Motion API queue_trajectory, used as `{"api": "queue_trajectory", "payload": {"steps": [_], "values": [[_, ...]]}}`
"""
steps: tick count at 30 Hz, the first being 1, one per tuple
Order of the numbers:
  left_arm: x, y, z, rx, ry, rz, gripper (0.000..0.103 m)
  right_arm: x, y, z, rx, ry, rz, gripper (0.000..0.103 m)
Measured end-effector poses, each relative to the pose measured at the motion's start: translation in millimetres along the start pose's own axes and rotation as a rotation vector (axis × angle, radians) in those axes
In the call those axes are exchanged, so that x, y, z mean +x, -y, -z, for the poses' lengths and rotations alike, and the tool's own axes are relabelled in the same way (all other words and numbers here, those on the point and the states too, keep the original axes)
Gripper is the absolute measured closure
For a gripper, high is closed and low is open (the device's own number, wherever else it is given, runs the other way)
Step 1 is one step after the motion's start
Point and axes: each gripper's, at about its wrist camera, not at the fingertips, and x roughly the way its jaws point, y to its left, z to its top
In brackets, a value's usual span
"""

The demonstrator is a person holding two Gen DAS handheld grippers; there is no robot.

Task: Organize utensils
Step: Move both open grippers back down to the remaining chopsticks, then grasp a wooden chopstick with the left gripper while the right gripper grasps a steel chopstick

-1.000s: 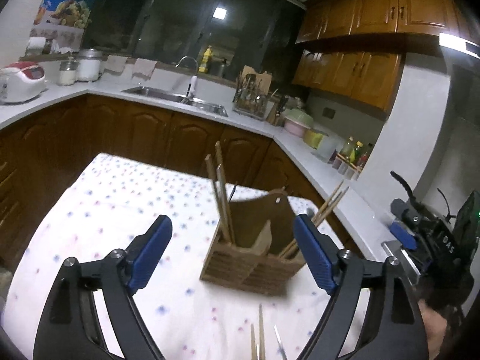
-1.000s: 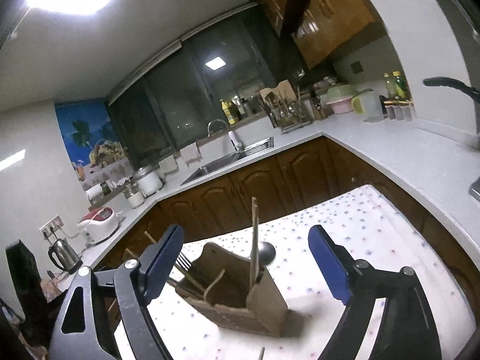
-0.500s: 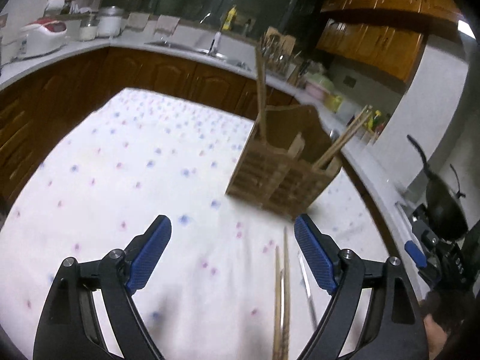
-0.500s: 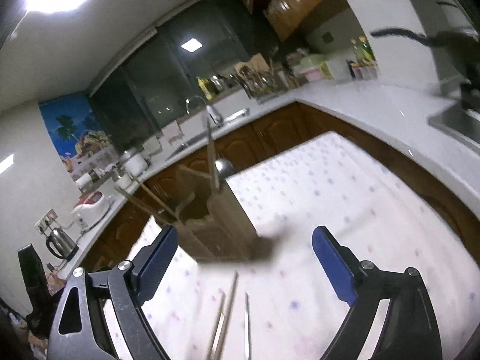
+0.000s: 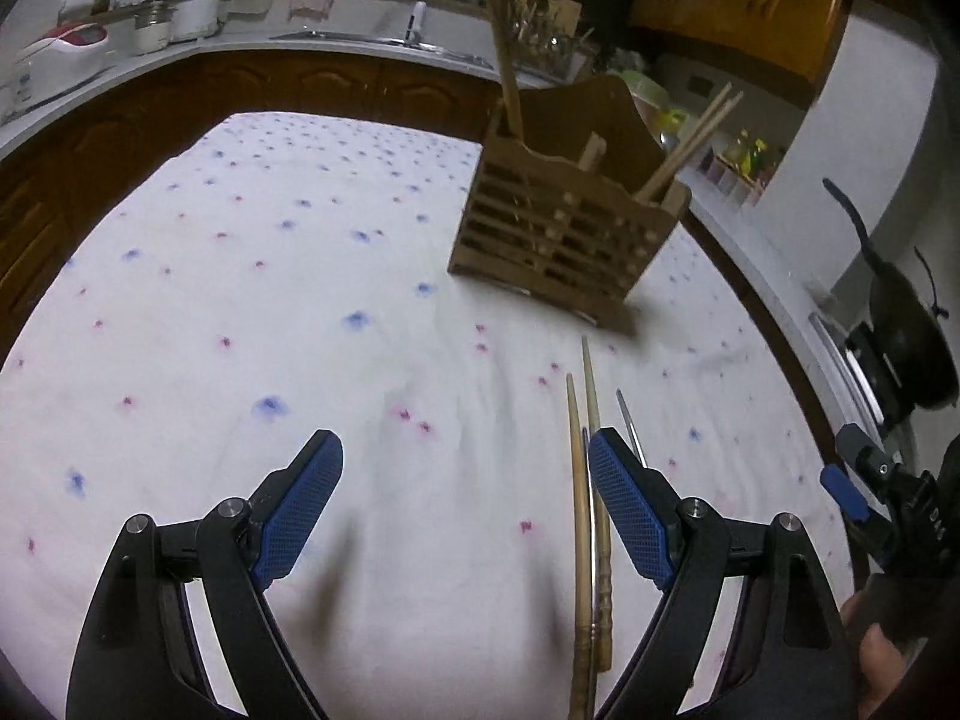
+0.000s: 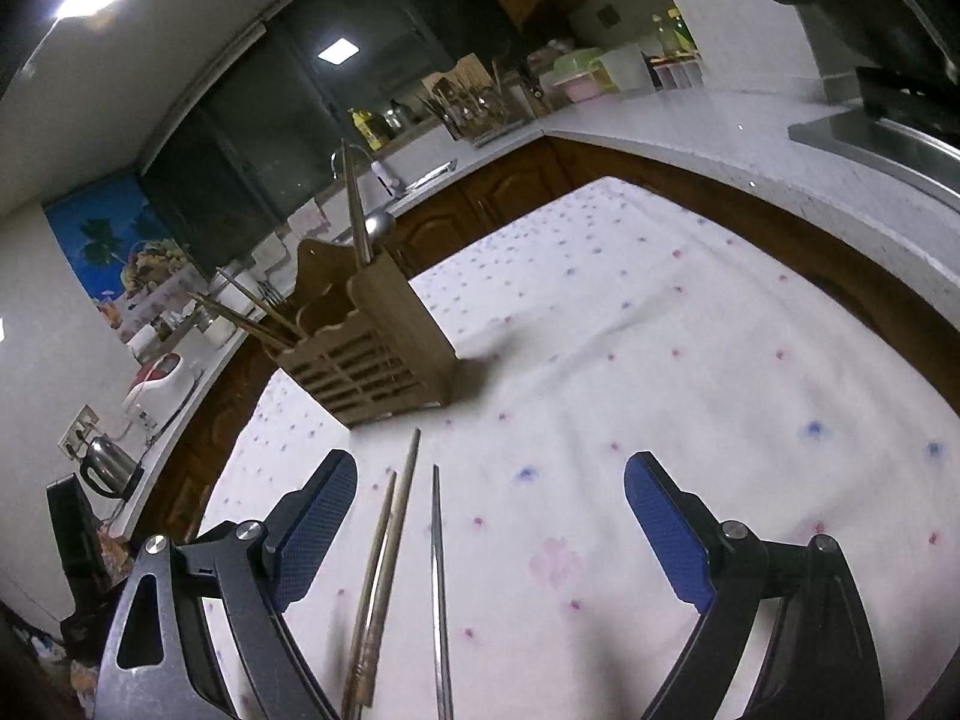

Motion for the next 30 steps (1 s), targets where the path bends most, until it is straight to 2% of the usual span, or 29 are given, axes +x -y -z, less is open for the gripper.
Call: {"api": "queue_trajectory", "payload": {"steps": [5, 7, 13, 15, 18, 21, 23, 27, 30], "values": [[13.0, 10.5, 0.1, 0.042, -0.029, -0.014, 0.017, 2.7, 5.0, 8.4, -0.002, -0.025, 0.008, 0.011], [23.1, 19.9, -2.3, 0.079, -0.045, -0.036, 0.017, 2.5, 8.3, 11.9, 0.001, -0.033, 0.013, 0.011], [59.5, 46.0, -16.2, 0.136, -0.094, -0.037, 0.020, -0.6, 14.0, 16.4, 0.007, -0.035, 0.031, 0.011], [71.9, 54.2, -19.9, 0.158, -0.110, -0.037, 0.038, -0.9, 14.7, 15.5, 0.005, -0.035, 0.035, 0.011], [92.1, 63.6, -23.5, 0.187, -0.155, -0.044, 0.055, -1.2, 13.3, 13.8, -0.003, -0.034, 0.045, 0.011], [108.5, 67.5, -22.8, 0.206, -0.201, -0.054, 0.064, 0.2, 13.4, 12.7, -0.006, -0.041, 0.049, 0.011], [110.0, 70.7, -19.5, 0.235, -0.194, -0.060, 0.064, 0.8, 12.7, 12.0, -0.010, -0.042, 0.050, 0.011], [103.0, 70.2, -10.1, 0.322, -0.183, -0.085, 0.077, 6.1, 9.6, 11.6, -0.024, -0.050, 0.047, 0.013], [92.4, 55.0, -4.8, 0.357, -0.181, -0.084, 0.085, 13.9, 5.1, 11.7, -0.040, -0.071, 0.040, 0.020]]}}
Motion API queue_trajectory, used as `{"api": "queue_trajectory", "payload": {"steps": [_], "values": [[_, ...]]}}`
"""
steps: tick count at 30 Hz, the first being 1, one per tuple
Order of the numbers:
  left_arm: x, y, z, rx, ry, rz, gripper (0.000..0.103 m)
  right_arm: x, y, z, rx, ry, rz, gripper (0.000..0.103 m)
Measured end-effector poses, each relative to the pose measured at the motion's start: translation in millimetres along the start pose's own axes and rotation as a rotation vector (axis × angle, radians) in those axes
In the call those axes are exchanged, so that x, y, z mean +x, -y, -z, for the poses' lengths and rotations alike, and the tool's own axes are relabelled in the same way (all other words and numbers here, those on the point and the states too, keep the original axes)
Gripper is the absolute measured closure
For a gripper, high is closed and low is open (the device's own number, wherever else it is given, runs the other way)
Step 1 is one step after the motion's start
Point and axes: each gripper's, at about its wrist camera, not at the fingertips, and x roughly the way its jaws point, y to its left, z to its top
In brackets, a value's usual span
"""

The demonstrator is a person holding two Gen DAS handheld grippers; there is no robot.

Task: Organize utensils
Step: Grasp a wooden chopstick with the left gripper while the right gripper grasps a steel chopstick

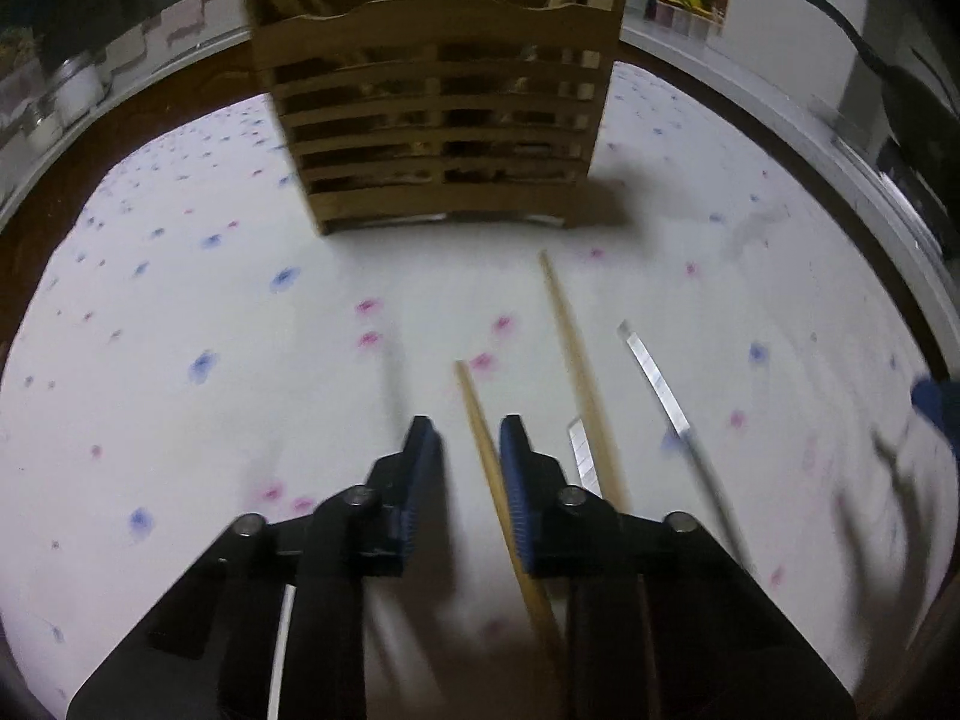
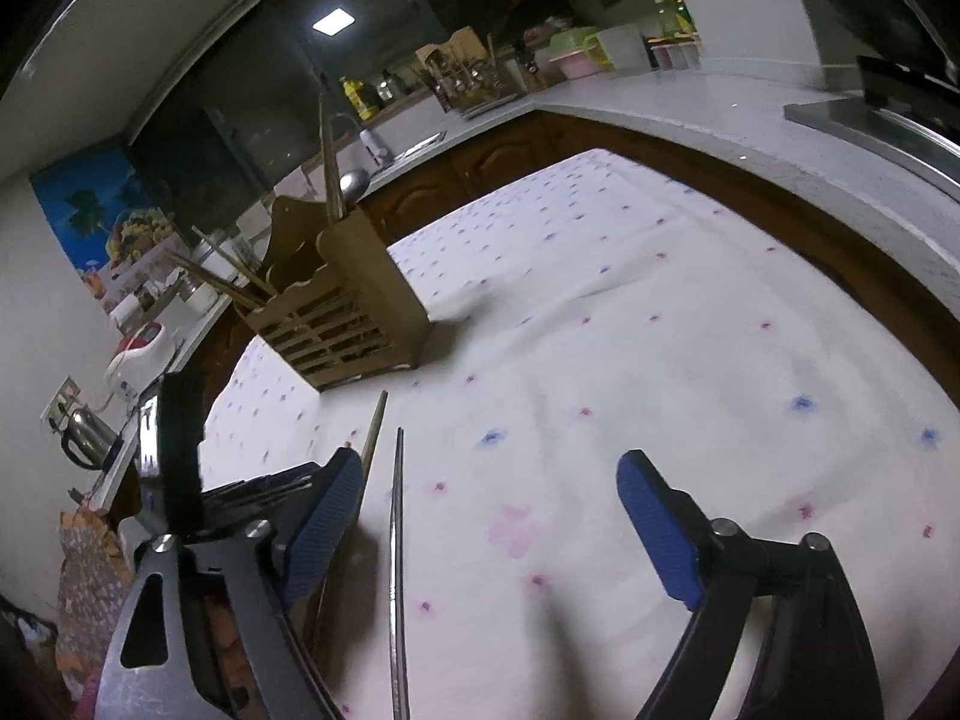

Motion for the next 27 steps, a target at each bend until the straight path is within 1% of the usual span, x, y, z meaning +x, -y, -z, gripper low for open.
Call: {"api": "queue_trajectory", "payload": {"steps": [2, 3, 4, 5, 6, 8, 10, 12, 14, 16, 19, 20, 21, 22, 23, 25, 27], "values": [[-6.0, -12.4, 9.4, 0.030, 0.004, -0.028, 0.085, 4.8, -4.1, 0.4, -0.015, -0.015, -0.005, 0.026], [-8.2, -18.3, 13.5, 0.042, 0.007, -0.033, 0.085, 7.8, -6.4, 0.8, -0.025, -0.025, -0.007, 0.028], [-11.4, -27.4, 17.8, 0.041, 0.009, -0.021, 0.085, 12.0, -9.7, 1.3, -0.040, -0.039, -0.009, 0.032], [-12.8, -33.4, 18.6, 0.023, 0.003, -0.007, 0.085, 17.4, -13.6, 1.8, -0.058, -0.058, -0.013, 0.036], [-14.4, -40.6, 19.8, -0.006, -0.005, 0.010, 0.085, 23.3, -17.5, 2.5, -0.075, -0.075, -0.018, 0.039], [-16.3, -49.7, 18.9, -0.067, -0.016, 0.031, 0.085, 36.3, -26.1, 3.5, -0.111, -0.109, -0.019, 0.048], [-16.1, -58.3, 19.3, -0.136, -0.042, 0.044, 0.084, 52.3, -37.0, 3.5, -0.150, -0.146, -0.022, 0.053], [-15.4, -58.2, 19.4, -0.167, -0.054, 0.040, 0.083, 68.1, -48.4, 3.6, -0.194, -0.180, -0.023, 0.059], [-13.8, -52.4, 16.9, -0.179, -0.069, 0.019, 0.083, 81.4, -58.3, 3.0, -0.233, -0.201, -0.018, 0.068], [-10.8, -47.7, 13.1, -0.173, -0.069, 0.010, 0.084, 98.5, -68.4, 3.0, -0.278, -0.234, 0.001, 0.072], [-9.1, -35.7, 11.6, -0.139, -0.050, -0.018, 0.084, 118.9, -74.9, 5.6, -0.330, -0.278, 0.040, 0.079], [-8.0, -34.7, 10.2, -0.132, -0.044, -0.021, 0.084, 121.4, -77.8, 6.5, -0.355, -0.260, 0.053, 0.081], [-8.2, -32.7, 10.3, -0.122, -0.034, -0.026, 0.087, 124.0, -80.4, 7.6, -0.375, -0.263, 0.067, 0.083], [-7.6, -30.4, 9.8, -0.114, -0.026, -0.030, 0.089, 126.0, -83.7, 8.4, -0.397, -0.259, 0.081, 0.087], [-7.5, -28.5, 9.7, -0.108, -0.019, -0.029, 0.095, 128.3, -86.0, 9.4, -0.411, -0.261, 0.089, 0.093], [-7.6, -29.3, 9.7, -0.113, -0.014, -0.011, 0.096, 129.8, -88.1, 11.5, -0.434, -0.254, 0.098, 0.096], [-8.4, -32.9, 8.4, -0.129, -0.016, 0.016, 0.097, 129.0, -87.3, 12.7, -0.440, -0.251, 0.096, 0.097]]}}
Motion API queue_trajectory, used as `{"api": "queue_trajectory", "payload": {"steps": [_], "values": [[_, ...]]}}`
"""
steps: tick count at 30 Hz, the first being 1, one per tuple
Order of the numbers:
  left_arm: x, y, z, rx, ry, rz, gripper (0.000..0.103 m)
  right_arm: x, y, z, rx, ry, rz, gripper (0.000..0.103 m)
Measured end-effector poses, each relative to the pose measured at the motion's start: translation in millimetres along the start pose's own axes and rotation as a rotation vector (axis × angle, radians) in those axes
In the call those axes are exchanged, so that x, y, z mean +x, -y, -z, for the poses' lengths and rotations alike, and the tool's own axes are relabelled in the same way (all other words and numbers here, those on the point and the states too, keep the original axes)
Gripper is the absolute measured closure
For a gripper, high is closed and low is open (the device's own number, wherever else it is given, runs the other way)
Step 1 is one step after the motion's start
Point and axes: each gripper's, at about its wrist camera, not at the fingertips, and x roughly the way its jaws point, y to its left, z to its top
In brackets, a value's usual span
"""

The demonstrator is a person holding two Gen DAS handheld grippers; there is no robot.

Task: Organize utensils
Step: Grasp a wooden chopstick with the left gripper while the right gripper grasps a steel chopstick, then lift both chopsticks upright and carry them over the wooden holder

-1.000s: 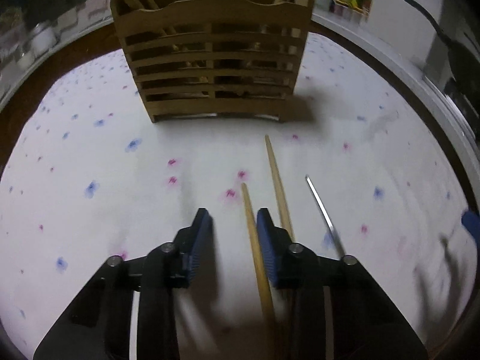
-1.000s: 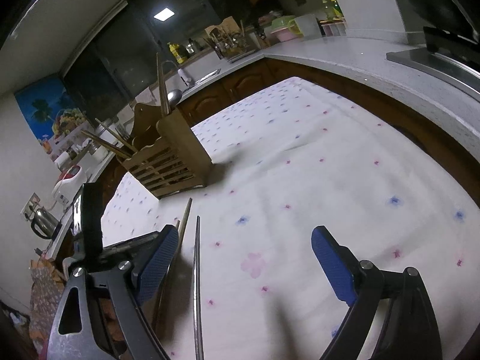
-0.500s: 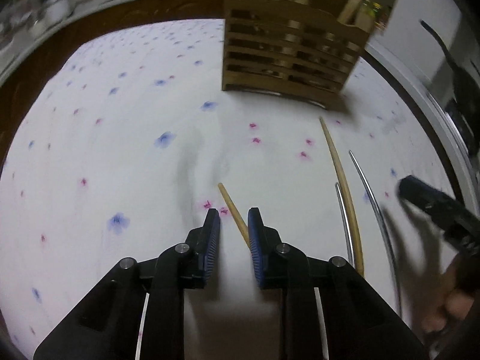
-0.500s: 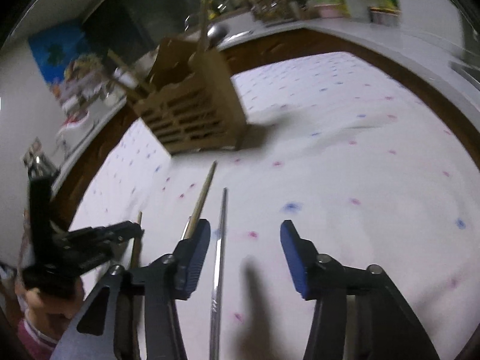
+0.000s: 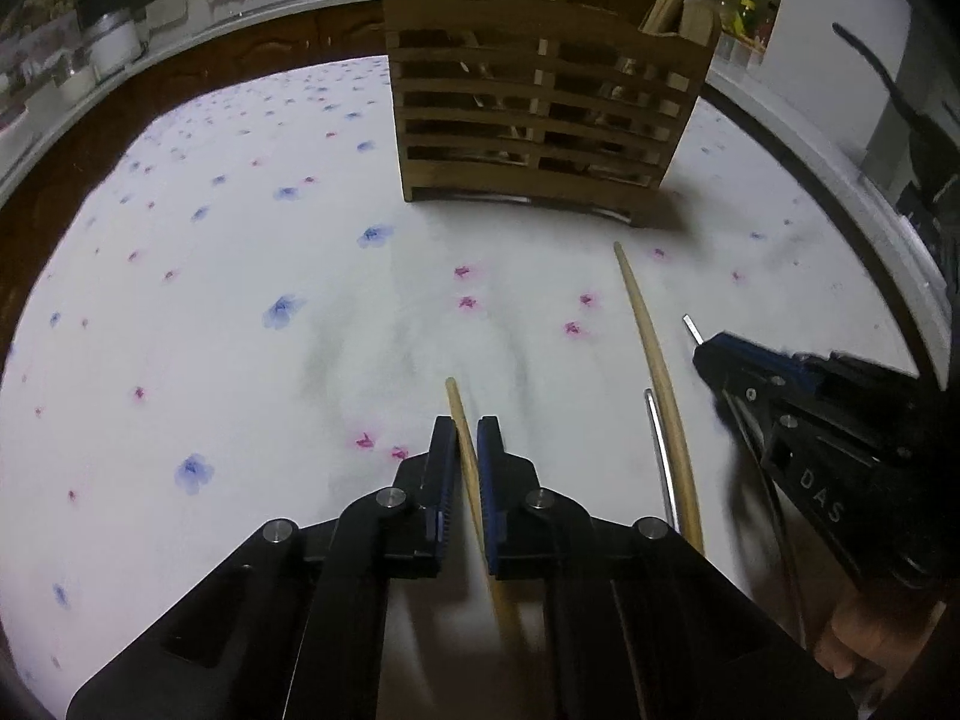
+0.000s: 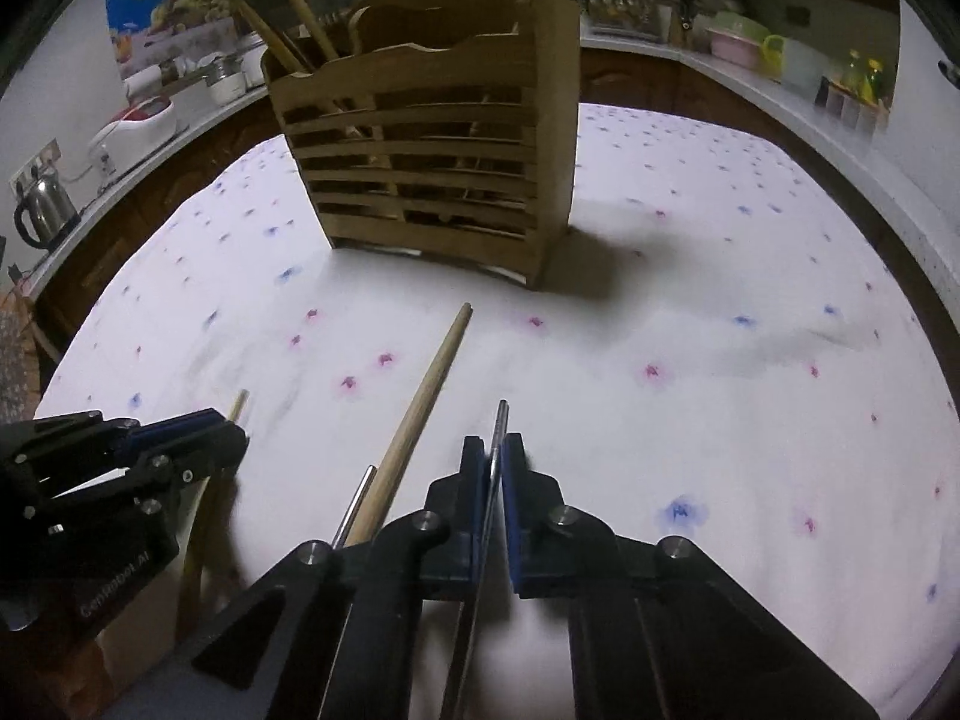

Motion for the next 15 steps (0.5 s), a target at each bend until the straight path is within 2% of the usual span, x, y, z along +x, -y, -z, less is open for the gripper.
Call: {"api": "queue_trajectory", "payload": {"steps": [6, 8, 15], "values": [[-25.6, -21.4, 1.6, -0.089, 0.038, 0.099, 0.098, -20.3, 7.6, 1.8, 0.066, 0.015, -0.077, 0.099], [-37.8, -23.8, 2.8, -0.101, 0.059, 0.116, 0.098, -35.3, 10.9, 1.1, 0.095, 0.045, -0.114, 0.099], [-104.5, -30.1, -3.3, -0.115, 0.192, 0.173, 0.098, -101.2, 21.3, -6.2, 0.146, 0.186, -0.160, 0.099]]}}
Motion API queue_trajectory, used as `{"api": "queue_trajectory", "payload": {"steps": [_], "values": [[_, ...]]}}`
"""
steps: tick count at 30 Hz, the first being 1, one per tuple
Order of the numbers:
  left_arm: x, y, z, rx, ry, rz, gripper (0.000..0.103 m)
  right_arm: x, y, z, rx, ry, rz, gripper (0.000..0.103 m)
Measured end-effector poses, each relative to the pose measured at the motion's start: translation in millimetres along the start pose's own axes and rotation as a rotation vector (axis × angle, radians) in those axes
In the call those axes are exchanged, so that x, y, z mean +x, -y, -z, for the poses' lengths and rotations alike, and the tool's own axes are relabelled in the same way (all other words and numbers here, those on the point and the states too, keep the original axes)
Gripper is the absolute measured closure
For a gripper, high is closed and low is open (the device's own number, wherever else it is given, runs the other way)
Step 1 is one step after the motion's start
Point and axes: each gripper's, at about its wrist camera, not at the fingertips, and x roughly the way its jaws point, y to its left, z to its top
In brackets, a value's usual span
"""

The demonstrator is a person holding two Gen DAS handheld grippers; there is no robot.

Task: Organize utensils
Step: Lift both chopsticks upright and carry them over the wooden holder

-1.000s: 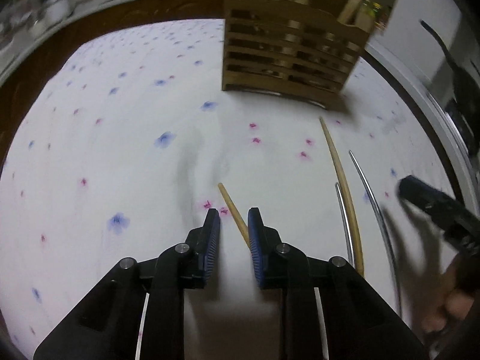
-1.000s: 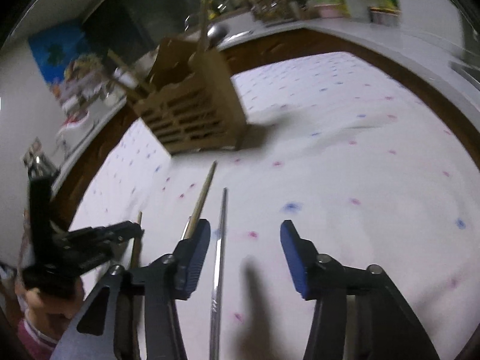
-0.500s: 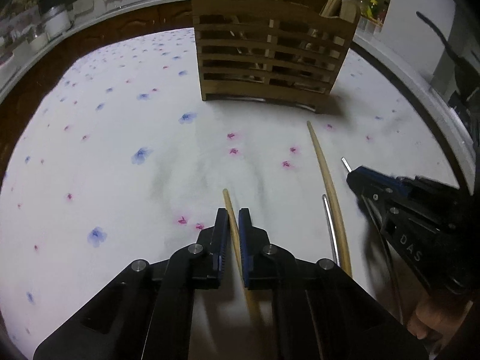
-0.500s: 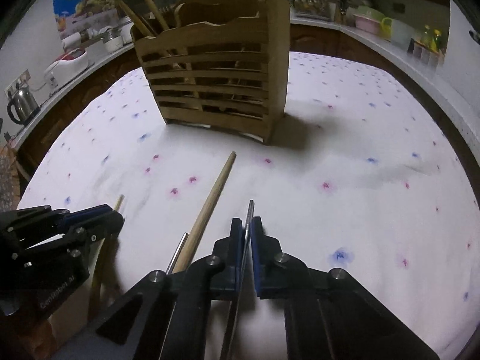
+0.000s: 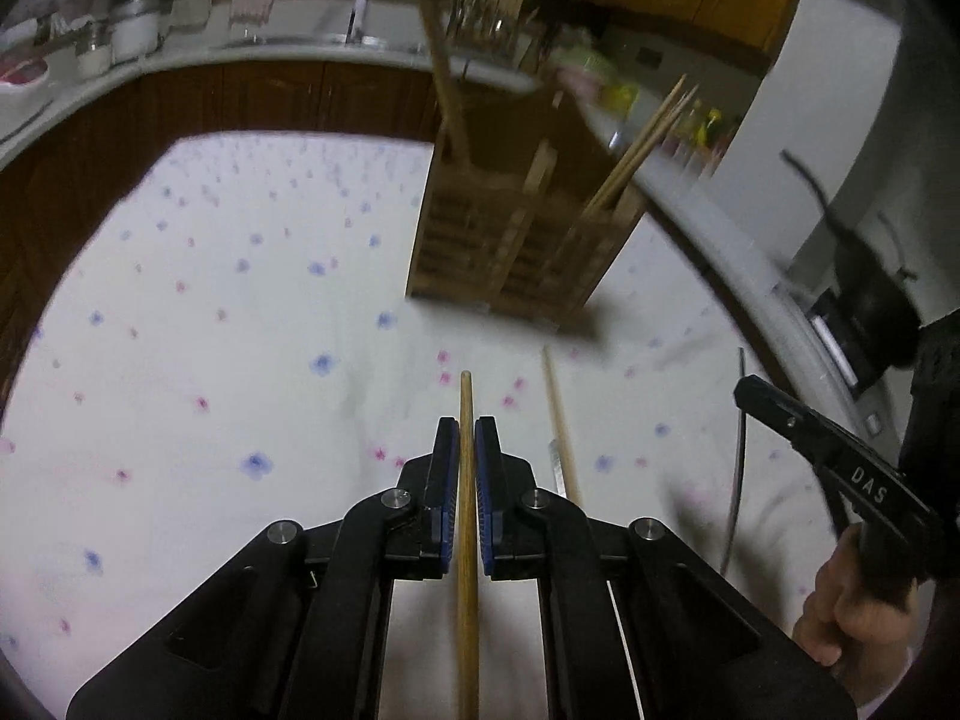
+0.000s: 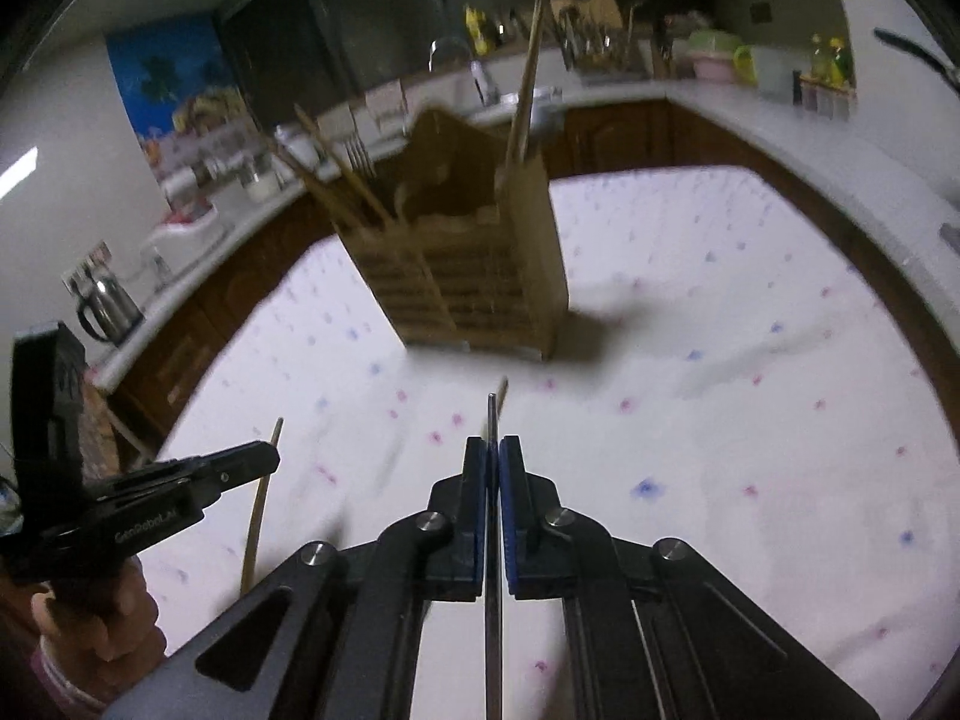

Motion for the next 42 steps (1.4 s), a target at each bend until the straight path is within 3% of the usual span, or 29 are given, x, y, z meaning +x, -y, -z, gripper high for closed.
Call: {"api": "queue_trajectory", "payload": {"steps": [7, 16, 42], "values": [[-52.0, 6.4, -18.9, 0.022, 0.120, 0.044, 0.098, -59.5, -4.7, -27.5, 0.003, 0.153, -0.022, 0.099], [-79.7, 5.7, -27.3, 0.027, 0.190, 0.051, 0.098, -97.0, -9.7, -45.7, 0.002, 0.269, -0.024, 0.099], [-85.7, 1.9, -46.9, 0.006, 0.248, 0.030, 0.098, -96.3, -13.3, -58.5, 0.001, 0.285, -0.026, 0.099]]}}
